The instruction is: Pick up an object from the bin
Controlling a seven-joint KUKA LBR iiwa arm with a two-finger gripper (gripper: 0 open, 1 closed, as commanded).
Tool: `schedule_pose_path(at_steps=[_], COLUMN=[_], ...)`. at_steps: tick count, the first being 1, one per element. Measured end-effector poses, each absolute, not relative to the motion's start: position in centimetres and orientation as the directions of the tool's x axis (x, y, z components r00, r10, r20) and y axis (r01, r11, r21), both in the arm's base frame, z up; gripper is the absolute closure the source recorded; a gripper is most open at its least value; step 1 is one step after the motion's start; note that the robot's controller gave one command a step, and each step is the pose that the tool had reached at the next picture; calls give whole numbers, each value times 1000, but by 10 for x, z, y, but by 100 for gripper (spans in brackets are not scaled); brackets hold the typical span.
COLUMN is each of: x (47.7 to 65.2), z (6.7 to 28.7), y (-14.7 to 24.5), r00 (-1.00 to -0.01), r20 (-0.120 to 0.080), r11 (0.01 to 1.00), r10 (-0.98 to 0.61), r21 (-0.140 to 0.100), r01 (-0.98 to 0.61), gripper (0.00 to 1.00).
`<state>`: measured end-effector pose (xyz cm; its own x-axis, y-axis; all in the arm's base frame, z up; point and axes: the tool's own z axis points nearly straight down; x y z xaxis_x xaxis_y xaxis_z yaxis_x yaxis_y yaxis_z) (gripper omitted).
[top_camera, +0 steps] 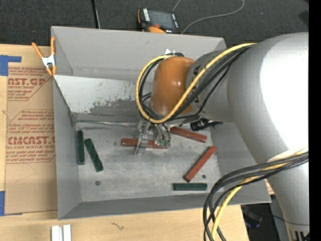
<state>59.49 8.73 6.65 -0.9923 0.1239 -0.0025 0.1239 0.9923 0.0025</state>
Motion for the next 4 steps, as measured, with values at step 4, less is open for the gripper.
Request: schedule_pose_path(at_steps=[4], x=[599], z=[161], y=[89], r00=[-992], r20=[-2], r11=[992], r10=[123], r21=[2], r01=[123], gripper=[100])
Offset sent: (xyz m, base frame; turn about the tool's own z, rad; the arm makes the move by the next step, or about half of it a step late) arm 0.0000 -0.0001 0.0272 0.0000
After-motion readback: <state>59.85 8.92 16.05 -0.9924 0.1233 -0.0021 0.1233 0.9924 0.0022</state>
